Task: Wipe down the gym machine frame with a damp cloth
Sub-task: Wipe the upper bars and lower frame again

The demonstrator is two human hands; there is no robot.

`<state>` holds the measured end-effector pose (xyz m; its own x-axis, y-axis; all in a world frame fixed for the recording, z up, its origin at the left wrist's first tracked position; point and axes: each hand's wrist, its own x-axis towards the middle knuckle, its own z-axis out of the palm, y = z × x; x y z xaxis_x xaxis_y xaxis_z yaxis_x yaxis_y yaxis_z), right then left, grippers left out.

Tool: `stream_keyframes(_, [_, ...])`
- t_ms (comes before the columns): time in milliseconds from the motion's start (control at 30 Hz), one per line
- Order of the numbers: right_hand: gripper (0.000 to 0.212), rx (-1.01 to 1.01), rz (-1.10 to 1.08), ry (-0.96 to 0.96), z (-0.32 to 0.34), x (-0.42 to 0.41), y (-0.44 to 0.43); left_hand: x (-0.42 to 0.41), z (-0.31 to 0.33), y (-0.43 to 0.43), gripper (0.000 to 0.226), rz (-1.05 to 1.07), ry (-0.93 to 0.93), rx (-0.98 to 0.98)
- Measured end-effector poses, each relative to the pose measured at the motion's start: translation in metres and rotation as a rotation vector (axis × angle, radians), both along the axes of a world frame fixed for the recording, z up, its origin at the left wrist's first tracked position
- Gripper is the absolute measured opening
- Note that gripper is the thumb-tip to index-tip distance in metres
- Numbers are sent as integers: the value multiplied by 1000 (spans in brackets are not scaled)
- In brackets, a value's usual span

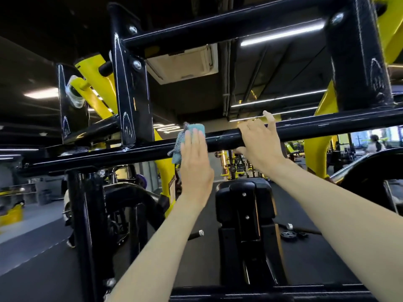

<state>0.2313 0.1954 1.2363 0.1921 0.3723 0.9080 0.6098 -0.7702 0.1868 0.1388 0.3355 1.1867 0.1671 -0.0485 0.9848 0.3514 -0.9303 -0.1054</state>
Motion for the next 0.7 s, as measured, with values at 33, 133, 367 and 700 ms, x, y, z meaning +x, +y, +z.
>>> stream_keyframes(33, [46,-2,4,-4,0,0,0,14,3,-17,64,-34,6,10])
stream_keyframes(133, [45,-3,22,-16,1,2,-3,26,15,-41,60,-72,135,153])
stream_keyframes(367, [103,-65,13,-115,-3,22,-43,-26,1,15,65,60,204,159])
stream_keyframes(700, [90,60,-44,38,-7,46,-80,-9,21,-18,80,124,410,423])
